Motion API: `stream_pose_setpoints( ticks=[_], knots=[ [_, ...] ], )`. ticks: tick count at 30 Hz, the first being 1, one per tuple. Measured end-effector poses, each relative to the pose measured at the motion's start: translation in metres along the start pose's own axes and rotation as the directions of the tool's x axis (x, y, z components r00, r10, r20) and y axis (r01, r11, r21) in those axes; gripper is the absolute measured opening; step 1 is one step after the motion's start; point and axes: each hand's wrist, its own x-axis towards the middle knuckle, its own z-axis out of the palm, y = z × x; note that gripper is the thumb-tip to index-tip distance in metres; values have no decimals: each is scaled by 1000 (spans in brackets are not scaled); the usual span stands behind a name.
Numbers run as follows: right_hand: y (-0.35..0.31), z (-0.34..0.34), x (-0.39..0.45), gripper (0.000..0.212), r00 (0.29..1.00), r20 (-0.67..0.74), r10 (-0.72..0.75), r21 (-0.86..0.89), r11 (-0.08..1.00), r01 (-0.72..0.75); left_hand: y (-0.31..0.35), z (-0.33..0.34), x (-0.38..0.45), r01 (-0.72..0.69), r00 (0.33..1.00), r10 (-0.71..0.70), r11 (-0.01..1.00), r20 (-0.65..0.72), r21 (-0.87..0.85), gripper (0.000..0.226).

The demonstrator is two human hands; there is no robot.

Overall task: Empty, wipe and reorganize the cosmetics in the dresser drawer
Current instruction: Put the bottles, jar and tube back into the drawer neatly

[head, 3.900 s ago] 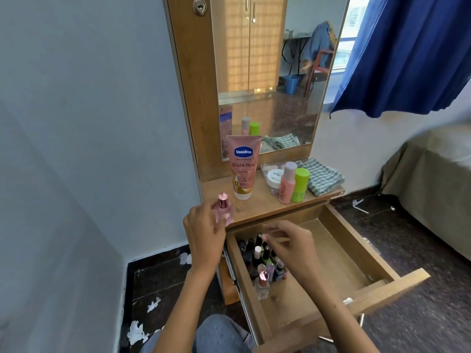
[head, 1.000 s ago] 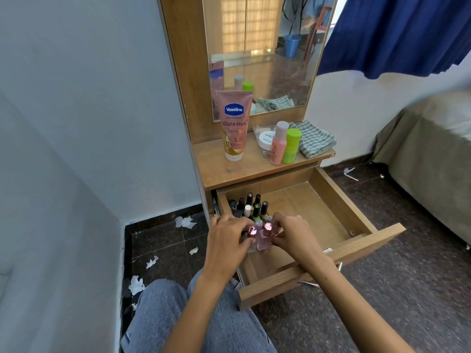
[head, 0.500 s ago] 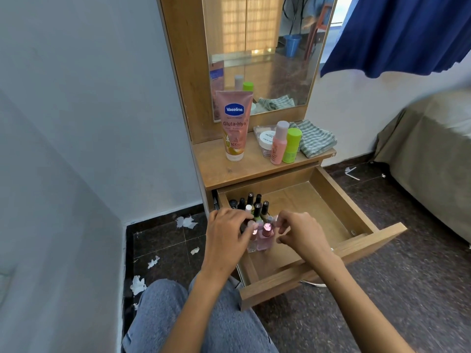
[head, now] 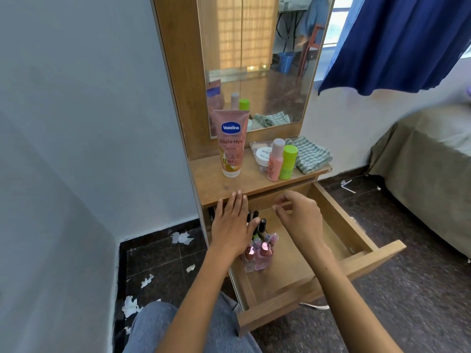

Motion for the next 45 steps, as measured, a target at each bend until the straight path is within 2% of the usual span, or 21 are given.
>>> stream_pose_setpoints(
  ticks=[6, 9, 12, 15, 19, 20, 23, 26, 28, 30, 32, 35, 37, 41, 45],
  knots=[
    [-10, 9, 27, 31, 972, -232, -48, 55, 997, 63, -1, 9, 3, 10, 1000, -10, 1000, 17, -6, 68],
    [-16, 12, 46, 46, 932, -343, -115, -49, 993, 104, -3, 12, 3, 8, 1000, -8, 1000, -7, -18, 69],
    [-18, 12, 70, 57, 915, -360, -184, -184, 975, 123, -3, 13, 4, 4, 999, -4, 1000, -34, -9, 86],
    [-20, 11, 85, 52, 919, -330, -217, -243, 960, 139, -2, 12, 5, 12, 999, -14, 999, -40, -32, 94],
    [-23, 11, 88, 30, 882, -359, -305, -217, 947, 238, -1, 12, 4, 13, 999, -14, 999, -50, -29, 97],
    [-24, 9, 87, 25, 881, -342, -328, -186, 942, 279, -1, 11, 4, 16, 999, -17, 999, -51, -29, 95],
    [-27, -3, 77, 21, 895, -270, -355, -46, 933, 356, -2, 8, 3, 28, 999, -29, 999, -35, -30, 68],
    [-26, -27, 62, 21, 929, -207, -307, 129, 933, 337, -3, 7, 2, 21, 999, -22, 999, -42, -36, 62],
    [-15, -44, 55, 22, 969, -91, -231, 176, 954, 244, -3, 7, 2, 15, 999, -18, 999, -49, -51, 62],
    [0, -53, 53, 25, 991, 85, -103, 178, 980, 86, -3, 8, 3, 13, 999, -16, 998, -48, -55, 62],
    [15, -49, 53, 26, 967, 252, 24, 78, 996, -45, -2, 9, 2, 16, 999, -19, 998, -46, -53, 62],
    [33, -21, 56, 21, 881, 452, 137, -36, 990, -136, -2, 9, 2, 20, 999, -23, 998, -43, -63, 62],
    [41, 0, 59, 20, 850, 500, 166, -45, 985, -166, -2, 8, 2, 22, 999, -25, 997, -42, -70, 62],
    [46, 26, 62, 19, 847, 502, 175, -23, 982, -190, -2, 8, 2, 29, 999, -31, 997, -37, -66, 61],
    [55, 35, 55, 29, 857, 505, 103, -61, 995, -83, -2, 9, 3, 28, 999, -30, 998, -45, -56, 62]
  ],
)
